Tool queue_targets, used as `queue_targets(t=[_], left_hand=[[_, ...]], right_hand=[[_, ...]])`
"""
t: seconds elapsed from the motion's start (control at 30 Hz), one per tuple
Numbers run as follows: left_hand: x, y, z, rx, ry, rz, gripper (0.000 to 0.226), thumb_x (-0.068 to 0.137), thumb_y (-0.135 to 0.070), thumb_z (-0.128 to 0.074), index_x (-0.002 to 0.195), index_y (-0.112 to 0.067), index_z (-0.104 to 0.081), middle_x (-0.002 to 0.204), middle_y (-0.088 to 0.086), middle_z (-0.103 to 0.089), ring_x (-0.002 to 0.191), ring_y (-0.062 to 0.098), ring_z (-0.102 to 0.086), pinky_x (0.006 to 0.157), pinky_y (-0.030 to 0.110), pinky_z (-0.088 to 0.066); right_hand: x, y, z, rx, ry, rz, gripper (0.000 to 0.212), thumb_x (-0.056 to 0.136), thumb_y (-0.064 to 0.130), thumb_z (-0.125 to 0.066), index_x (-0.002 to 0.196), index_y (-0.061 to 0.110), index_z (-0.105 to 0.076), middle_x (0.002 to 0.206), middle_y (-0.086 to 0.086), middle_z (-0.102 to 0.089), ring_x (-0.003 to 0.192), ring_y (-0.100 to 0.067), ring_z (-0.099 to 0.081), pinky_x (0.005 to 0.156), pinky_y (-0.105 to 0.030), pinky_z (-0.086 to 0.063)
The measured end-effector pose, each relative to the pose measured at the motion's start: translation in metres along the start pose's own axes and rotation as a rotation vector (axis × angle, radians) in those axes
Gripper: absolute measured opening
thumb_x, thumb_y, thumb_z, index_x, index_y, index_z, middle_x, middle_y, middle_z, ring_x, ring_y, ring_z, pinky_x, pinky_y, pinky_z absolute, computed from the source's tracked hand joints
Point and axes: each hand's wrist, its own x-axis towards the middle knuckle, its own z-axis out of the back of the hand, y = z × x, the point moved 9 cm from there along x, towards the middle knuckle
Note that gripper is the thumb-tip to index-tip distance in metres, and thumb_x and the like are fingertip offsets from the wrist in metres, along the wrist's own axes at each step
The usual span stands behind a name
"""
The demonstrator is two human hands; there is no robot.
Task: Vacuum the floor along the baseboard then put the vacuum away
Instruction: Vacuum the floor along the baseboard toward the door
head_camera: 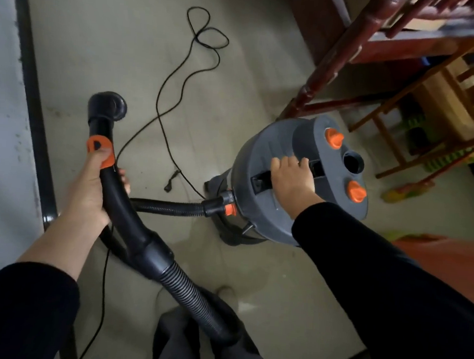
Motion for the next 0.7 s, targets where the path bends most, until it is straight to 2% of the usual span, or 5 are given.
queue_targets(t=[0.2,0.33,0.43,0.57,0.7], left_hand=[[-0.004,0.012,-0.022,-0.041,-0.016,-0.053,0.022,0.082,-0.038,-0.068,0.088,-0.02,-0.056,0.058,-0.008,-0.057,0.049,0.007,-0.054,0.051,0.017,-0.047],[-0.001,0.038,-0.062,-0.054,-0.03,-0.042,0.028,0.077,-0.04,-0.072,0.086,-0.018,-0.057,0.06,-0.006,-0.057,0.05,0.009,-0.054,0.052,0.019,-0.047],[0.001,0.063,-0.105,-0.079,-0.024,-0.06,0.03,0.075,-0.039,-0.074,0.084,-0.016,-0.056,0.06,-0.002,-0.058,0.046,0.011,-0.054,0.051,0.02,-0.047],[-0.002,0.106,-0.167,-0.068,0.004,-0.055,0.023,0.079,-0.03,-0.073,0.079,-0.016,-0.055,0.06,-0.001,-0.056,0.047,0.013,-0.054,0.054,0.021,-0.049],[-0.001,0.147,-0.227,-0.035,0.054,-0.028,0.022,0.083,-0.029,-0.069,0.078,-0.016,-0.052,0.056,-0.002,-0.054,0.047,0.012,-0.053,0.056,0.02,-0.049]], right_hand=[[-0.007,-0.072,-0.039,-0.016,0.08,-0.153,0.07,0.088,0.021,-0.062,0.143,0.007,-0.021,0.139,-0.013,-0.04,0.133,-0.03,-0.034,0.114,-0.057,-0.019],[-0.007,-0.131,-0.07,0.045,0.107,-0.302,0.063,0.089,0.013,-0.059,0.14,0.009,-0.022,0.14,-0.013,-0.035,0.135,-0.031,-0.029,0.112,-0.06,-0.023],[-0.006,-0.177,-0.093,0.04,0.109,-0.382,0.06,0.091,0.013,-0.057,0.139,0.008,-0.021,0.143,-0.015,-0.033,0.138,-0.032,-0.026,0.112,-0.057,-0.024],[-0.001,-0.242,-0.125,0.037,0.081,-0.479,0.052,0.094,0.012,-0.05,0.139,0.007,-0.023,0.144,-0.016,-0.033,0.139,-0.033,-0.024,0.115,-0.051,-0.023],[0.008,-0.305,-0.153,0.011,0.108,-0.552,0.055,0.098,0.015,-0.043,0.145,0.006,-0.017,0.15,-0.016,-0.027,0.144,-0.034,-0.017,0.116,-0.051,-0.019]])
